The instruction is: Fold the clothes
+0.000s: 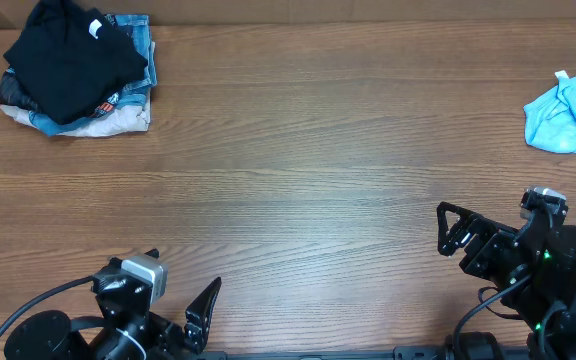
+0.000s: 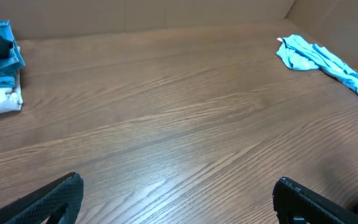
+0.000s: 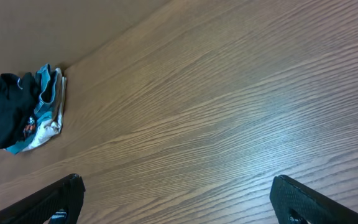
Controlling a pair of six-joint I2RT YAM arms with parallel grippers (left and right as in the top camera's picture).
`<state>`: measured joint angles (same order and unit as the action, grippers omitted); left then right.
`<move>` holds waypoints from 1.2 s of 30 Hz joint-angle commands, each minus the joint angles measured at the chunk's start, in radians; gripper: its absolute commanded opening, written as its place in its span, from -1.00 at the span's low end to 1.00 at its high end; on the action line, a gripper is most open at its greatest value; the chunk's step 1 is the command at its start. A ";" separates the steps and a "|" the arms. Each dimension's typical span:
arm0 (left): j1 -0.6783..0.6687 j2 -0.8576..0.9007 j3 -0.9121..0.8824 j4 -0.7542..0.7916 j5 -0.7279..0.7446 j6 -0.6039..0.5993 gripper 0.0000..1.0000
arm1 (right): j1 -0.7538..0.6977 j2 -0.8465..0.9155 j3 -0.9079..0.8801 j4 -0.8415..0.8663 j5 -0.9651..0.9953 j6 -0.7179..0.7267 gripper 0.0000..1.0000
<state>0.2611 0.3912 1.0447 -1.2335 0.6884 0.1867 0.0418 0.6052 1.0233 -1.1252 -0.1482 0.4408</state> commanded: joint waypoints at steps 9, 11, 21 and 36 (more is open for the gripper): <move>-0.006 -0.004 -0.005 0.000 0.008 0.009 1.00 | 0.004 -0.002 -0.002 0.005 0.017 0.005 1.00; -0.006 -0.004 -0.005 0.000 0.008 0.009 0.99 | 0.004 -0.002 -0.002 0.005 0.017 0.005 0.99; -0.006 -0.004 -0.005 0.000 0.007 0.009 1.00 | 0.004 -0.003 -0.002 0.005 0.017 0.005 1.00; -0.006 -0.004 -0.005 0.000 0.008 0.009 1.00 | -0.077 -0.216 -0.133 0.077 0.045 -0.055 1.00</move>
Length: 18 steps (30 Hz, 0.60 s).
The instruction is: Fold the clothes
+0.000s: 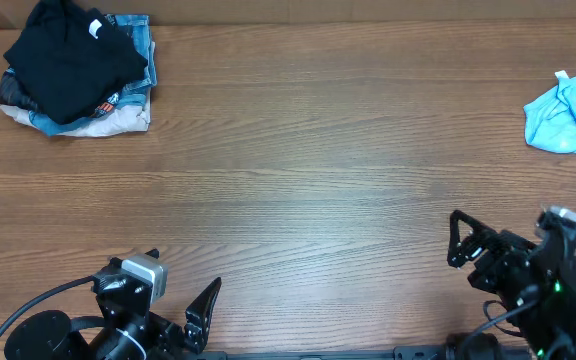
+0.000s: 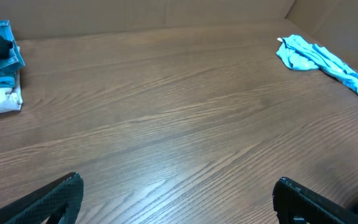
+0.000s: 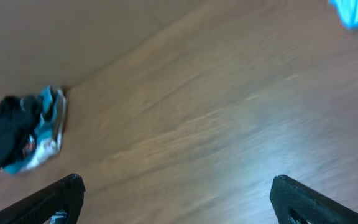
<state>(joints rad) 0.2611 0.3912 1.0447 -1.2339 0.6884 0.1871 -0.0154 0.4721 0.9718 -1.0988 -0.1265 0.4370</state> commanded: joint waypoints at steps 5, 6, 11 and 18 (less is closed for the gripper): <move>-0.006 -0.004 -0.005 0.000 0.007 0.008 0.99 | -0.019 -0.220 -0.242 0.203 0.021 -0.145 1.00; -0.006 -0.004 -0.005 0.000 0.007 0.008 0.99 | -0.019 -0.246 -0.280 0.241 0.022 -0.174 1.00; -0.006 -0.004 -0.005 0.000 0.008 0.008 0.99 | -0.018 -0.363 -0.497 0.518 0.022 -0.280 1.00; -0.006 -0.004 -0.005 0.000 0.008 0.008 1.00 | -0.018 -0.421 -0.726 0.800 -0.017 -0.277 1.00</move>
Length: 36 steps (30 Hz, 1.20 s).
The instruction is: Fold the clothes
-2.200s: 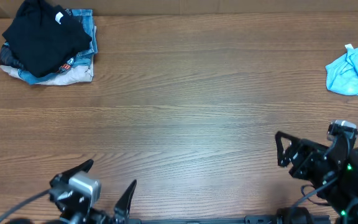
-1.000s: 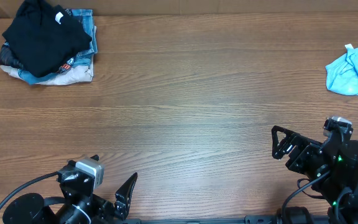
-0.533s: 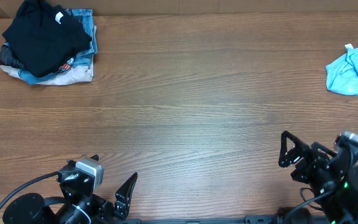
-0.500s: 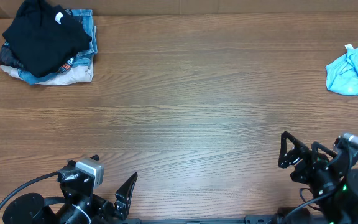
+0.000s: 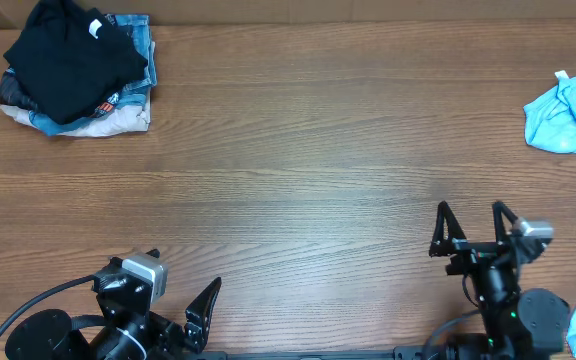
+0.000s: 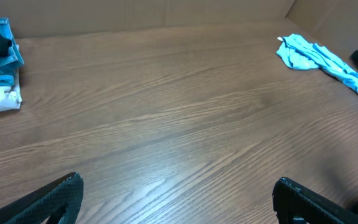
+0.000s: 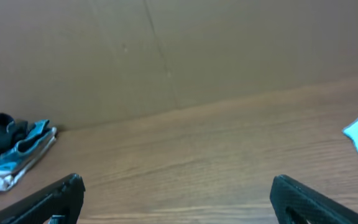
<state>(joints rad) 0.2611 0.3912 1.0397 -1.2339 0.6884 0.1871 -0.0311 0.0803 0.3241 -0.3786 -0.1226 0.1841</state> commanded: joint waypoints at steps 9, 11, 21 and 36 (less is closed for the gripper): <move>-0.006 -0.004 0.000 0.000 0.008 0.008 1.00 | 0.003 -0.078 -0.254 0.361 -0.032 -0.024 1.00; -0.006 -0.004 0.000 0.000 0.008 0.008 0.99 | 0.006 -0.078 -0.267 0.391 -0.032 -0.024 1.00; -0.006 -0.004 0.000 0.000 0.008 0.008 0.99 | 0.010 -0.078 -0.317 0.452 0.010 -0.021 1.00; -0.006 -0.004 0.000 0.000 0.007 0.008 0.99 | 0.010 -0.078 -0.316 0.301 0.055 -0.010 1.00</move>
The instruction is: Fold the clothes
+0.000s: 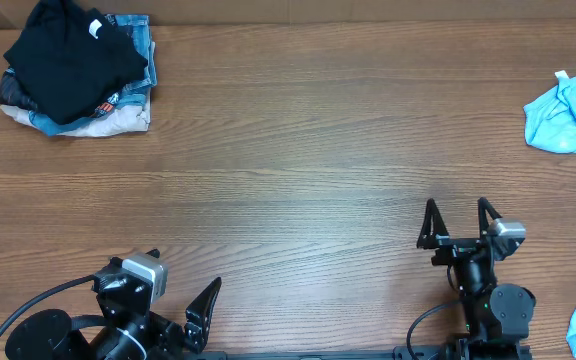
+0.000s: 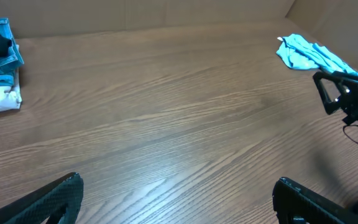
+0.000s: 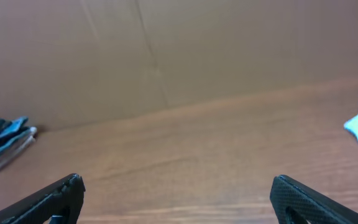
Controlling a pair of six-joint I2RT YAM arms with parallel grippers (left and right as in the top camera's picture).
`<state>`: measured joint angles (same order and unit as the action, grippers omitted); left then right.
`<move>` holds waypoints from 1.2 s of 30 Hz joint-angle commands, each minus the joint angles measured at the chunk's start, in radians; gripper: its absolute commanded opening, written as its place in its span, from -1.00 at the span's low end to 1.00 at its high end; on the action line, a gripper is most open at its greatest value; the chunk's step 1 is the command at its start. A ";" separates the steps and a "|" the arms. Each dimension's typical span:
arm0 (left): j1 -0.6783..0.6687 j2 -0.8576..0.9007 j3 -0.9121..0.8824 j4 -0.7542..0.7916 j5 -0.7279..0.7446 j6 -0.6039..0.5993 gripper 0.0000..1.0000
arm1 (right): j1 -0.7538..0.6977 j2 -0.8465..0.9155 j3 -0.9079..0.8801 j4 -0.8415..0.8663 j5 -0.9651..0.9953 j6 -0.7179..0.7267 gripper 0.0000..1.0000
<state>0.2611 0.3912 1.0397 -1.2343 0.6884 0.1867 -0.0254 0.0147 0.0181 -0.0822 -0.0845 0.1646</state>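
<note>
A crumpled light blue garment [image 1: 571, 122] lies at the table's right edge; it also shows in the left wrist view [image 2: 308, 55] and the right wrist view. My right gripper [image 1: 457, 212] stands open near the front right, pointing at the far side, nothing between its fingers [image 3: 176, 183]. My left gripper [image 1: 183, 290] rests open at the front left, empty [image 2: 178, 186]. Both are far from the blue garment.
A pile of folded clothes [image 1: 76, 68] with a black garment on top sits at the far left corner. Another bit of light blue cloth shows at the front right edge. A brown cardboard wall [image 3: 166, 50] runs behind the wooden table [image 1: 288, 160].
My right gripper has shifted a little to the left and farther onto the table, still open and pointing at the far side. The left arm and the clothes have not moved.
My right gripper first pointed left from the front right corner, open. Then it sat a little farther right. After that it had turned to face the far side, and now it stands slightly farther left. The left gripper stayed open at rest throughout.
</note>
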 commanded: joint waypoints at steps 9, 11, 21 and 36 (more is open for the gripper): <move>-0.006 -0.004 0.000 0.001 0.007 0.009 1.00 | 0.005 -0.012 -0.010 0.005 0.016 0.010 1.00; -0.006 -0.004 0.000 0.000 0.008 0.009 1.00 | 0.005 -0.012 -0.010 0.005 0.016 0.010 1.00; -0.006 -0.004 0.000 0.001 0.007 0.009 1.00 | 0.005 -0.012 -0.010 0.005 0.016 0.010 1.00; -0.006 -0.005 0.000 -0.060 -0.006 0.008 1.00 | 0.005 -0.012 -0.010 0.005 0.016 0.010 1.00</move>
<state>0.2611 0.3912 1.0397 -1.2659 0.6880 0.1871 -0.0254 0.0147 0.0181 -0.0818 -0.0780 0.1684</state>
